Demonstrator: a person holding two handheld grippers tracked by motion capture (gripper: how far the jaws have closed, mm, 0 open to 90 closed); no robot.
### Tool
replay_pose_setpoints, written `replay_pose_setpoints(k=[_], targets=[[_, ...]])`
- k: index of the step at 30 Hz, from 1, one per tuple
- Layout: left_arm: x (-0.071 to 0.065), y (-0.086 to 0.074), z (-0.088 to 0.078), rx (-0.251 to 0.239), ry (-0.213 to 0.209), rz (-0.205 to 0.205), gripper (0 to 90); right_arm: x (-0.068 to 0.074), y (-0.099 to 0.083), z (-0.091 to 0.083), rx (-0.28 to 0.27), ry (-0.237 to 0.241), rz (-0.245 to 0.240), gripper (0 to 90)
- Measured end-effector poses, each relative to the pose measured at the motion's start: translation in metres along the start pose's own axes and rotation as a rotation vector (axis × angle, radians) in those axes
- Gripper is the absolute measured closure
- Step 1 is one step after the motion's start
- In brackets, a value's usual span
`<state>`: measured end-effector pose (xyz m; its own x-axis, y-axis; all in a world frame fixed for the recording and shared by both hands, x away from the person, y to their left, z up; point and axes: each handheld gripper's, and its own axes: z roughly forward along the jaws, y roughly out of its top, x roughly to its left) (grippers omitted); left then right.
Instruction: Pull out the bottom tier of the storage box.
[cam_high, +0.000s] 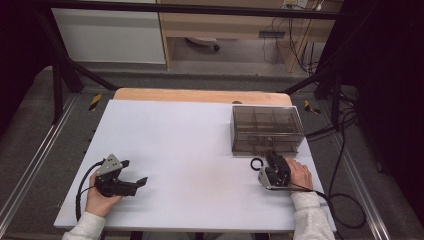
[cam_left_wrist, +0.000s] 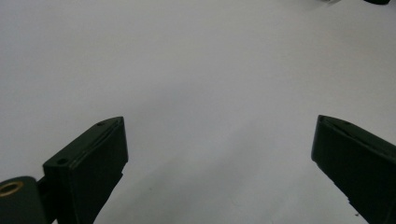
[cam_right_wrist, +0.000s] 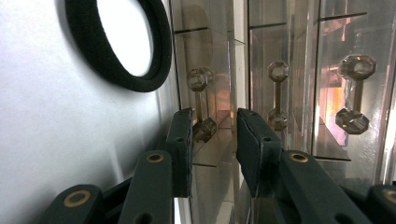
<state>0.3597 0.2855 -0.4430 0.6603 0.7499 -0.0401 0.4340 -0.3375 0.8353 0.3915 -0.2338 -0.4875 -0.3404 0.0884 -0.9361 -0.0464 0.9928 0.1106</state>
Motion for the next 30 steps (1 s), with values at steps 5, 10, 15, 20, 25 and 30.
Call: replay_pose_setpoints(k=[5, 10, 15, 20, 25, 30], targets=[[0.0, 0.0, 0.0, 0.0, 0.0, 0.0, 3.5, -0.001, 0.0, -0.001, -0.001, 0.001, -0.008, 67.8], [0.0, 0.0, 0.0, -0.001, -0.002, 0.0, 3.5, 0.0, 0.0, -0.002, -0.002, 0.001, -0.008, 67.9], [0.0, 0.0, 0.0, -0.001, -0.002, -0.001, 3.5, 0.001, 0.001, -0.004, -0.002, 0.002, -0.004, 67.9], [0.0, 0.0, 0.0, -0.001, -0.002, -0.001, 3.5, 0.003, 0.001, -0.006, -0.001, 0.001, -0.001, 67.9], [0.0, 0.0, 0.0, -0.002, -0.002, -0.003, 3.5, 0.003, 0.001, -0.008, -0.003, 0.003, -0.007, 67.9], [0.0, 0.0, 0.0, -0.003, -0.003, -0.004, 3.5, 0.003, 0.001, -0.01, 0.0, 0.005, -0.008, 67.9]])
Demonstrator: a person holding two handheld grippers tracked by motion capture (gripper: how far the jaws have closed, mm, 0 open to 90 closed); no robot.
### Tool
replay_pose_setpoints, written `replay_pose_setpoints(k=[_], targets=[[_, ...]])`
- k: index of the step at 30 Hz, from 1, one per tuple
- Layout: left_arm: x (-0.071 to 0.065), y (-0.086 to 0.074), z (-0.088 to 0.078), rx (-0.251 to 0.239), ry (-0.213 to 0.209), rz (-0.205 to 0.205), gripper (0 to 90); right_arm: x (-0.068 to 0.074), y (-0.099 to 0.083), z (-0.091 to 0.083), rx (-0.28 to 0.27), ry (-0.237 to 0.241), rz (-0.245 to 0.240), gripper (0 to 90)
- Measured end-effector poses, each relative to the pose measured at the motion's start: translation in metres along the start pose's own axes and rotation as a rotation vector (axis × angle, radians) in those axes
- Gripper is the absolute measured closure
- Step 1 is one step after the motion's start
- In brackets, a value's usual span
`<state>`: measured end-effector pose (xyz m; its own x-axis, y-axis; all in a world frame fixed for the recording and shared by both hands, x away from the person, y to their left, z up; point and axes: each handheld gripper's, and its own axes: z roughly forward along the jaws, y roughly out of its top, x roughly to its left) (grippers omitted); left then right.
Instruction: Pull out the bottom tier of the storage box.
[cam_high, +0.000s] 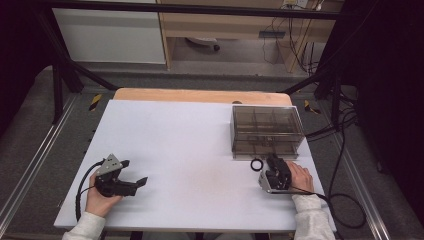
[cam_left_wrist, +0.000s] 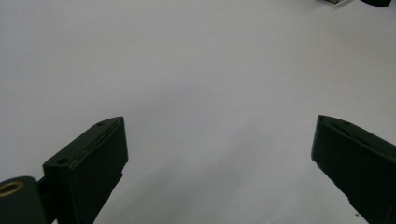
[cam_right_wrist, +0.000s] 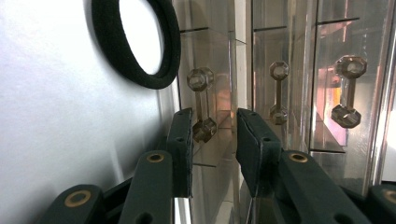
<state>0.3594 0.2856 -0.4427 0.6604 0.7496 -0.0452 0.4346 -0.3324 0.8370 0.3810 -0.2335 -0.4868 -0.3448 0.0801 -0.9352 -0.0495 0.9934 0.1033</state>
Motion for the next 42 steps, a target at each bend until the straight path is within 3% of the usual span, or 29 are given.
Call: replay_pose_setpoints(k=[42], targets=[[-0.001, 0.0, 0.0, 0.0, -0.001, 0.001, 3.5, 0.007, 0.002, -0.019, -0.006, 0.0, -0.006, 68.2]])
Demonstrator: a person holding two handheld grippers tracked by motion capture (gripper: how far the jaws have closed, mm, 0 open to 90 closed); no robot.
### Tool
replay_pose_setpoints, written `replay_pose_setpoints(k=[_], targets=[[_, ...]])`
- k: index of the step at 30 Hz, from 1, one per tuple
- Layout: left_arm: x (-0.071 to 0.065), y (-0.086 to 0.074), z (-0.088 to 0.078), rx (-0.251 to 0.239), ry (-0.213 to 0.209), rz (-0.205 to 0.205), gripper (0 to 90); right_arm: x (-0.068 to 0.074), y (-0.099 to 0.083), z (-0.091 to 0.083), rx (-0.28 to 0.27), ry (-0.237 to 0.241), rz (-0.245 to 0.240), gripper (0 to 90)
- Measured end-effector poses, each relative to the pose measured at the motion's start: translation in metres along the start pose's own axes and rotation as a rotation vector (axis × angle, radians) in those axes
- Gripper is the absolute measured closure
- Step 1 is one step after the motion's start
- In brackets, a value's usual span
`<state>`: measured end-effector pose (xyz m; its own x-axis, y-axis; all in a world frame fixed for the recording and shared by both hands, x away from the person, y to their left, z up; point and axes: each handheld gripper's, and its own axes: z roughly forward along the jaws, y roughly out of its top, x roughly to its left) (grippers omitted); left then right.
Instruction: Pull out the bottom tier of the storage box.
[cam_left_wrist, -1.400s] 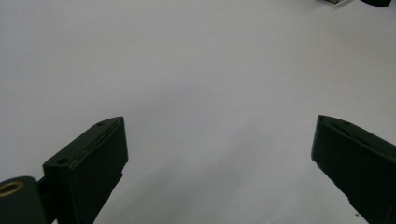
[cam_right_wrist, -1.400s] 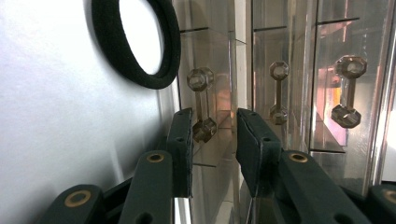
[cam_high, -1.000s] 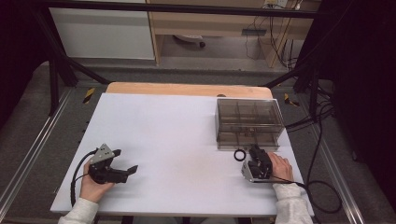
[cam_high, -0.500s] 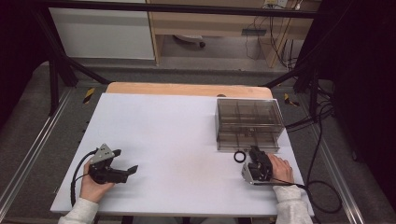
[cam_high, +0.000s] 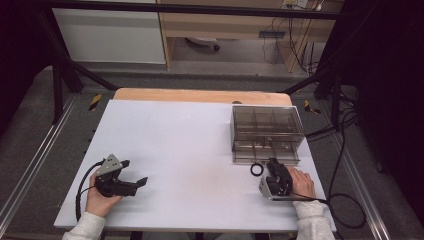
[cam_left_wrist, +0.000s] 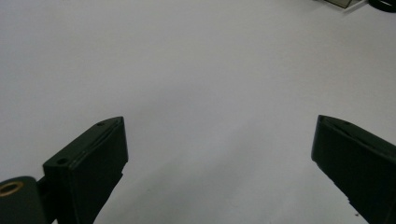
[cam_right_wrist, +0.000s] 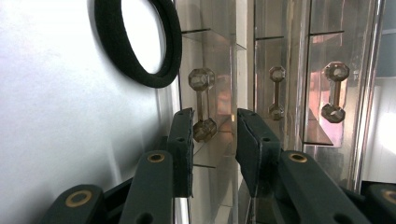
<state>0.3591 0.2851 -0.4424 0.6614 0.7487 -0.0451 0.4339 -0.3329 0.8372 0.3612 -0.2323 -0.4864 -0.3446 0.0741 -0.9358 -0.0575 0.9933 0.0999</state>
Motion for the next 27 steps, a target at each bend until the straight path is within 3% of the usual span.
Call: replay_pose_setpoints(k=[27], targets=[[0.0, 0.0, 0.0, -0.002, 0.0, 0.0, 3.5, 0.004, -0.001, -0.011, -0.011, -0.001, -0.009, 68.3]])
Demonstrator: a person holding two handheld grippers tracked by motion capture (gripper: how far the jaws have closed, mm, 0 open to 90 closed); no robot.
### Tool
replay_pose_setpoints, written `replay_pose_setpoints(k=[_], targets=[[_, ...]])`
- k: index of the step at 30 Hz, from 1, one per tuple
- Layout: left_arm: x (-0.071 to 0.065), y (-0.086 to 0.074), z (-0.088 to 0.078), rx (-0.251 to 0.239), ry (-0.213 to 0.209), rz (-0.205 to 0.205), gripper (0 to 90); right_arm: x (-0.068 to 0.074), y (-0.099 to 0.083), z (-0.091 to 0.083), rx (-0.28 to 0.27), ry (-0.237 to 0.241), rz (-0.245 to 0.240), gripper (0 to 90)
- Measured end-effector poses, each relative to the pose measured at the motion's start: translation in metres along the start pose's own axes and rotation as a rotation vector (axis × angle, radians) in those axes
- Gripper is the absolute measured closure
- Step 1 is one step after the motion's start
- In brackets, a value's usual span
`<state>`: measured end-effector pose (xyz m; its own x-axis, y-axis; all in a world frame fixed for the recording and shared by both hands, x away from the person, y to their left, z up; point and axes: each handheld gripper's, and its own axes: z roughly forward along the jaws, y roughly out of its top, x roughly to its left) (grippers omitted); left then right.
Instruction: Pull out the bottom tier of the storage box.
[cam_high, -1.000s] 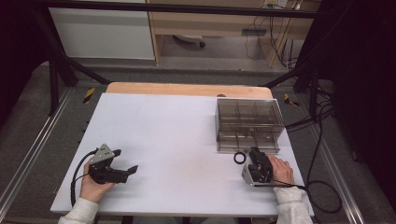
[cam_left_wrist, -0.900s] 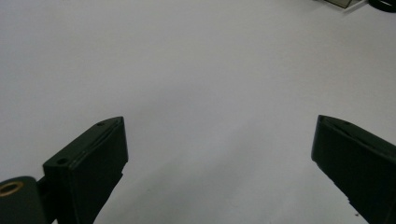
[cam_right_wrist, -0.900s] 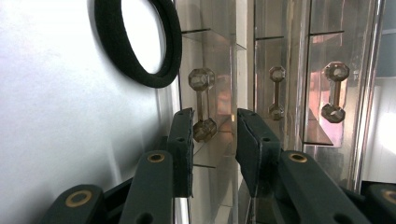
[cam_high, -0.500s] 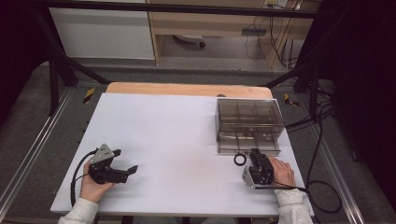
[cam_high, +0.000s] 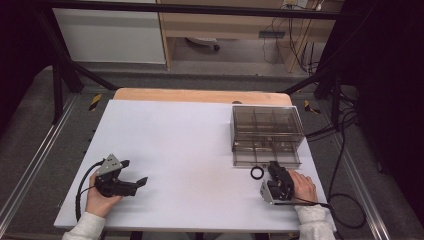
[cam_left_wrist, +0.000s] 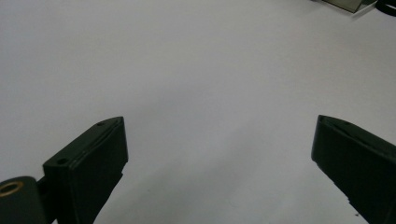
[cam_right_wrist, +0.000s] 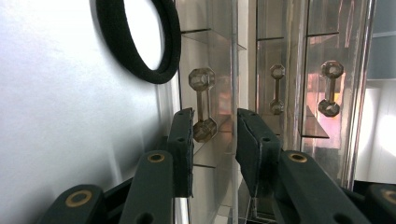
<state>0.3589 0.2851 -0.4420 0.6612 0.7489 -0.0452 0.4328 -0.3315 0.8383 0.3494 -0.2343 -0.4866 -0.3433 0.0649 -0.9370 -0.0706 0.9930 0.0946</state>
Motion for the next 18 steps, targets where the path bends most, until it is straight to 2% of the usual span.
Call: replay_pose_setpoints(k=[18], targets=[[-0.0003, 0.0001, 0.0001, 0.0, -0.001, 0.001, 3.5, 0.0028, -0.0003, -0.0062, -0.005, 0.003, -0.004, 68.1]])
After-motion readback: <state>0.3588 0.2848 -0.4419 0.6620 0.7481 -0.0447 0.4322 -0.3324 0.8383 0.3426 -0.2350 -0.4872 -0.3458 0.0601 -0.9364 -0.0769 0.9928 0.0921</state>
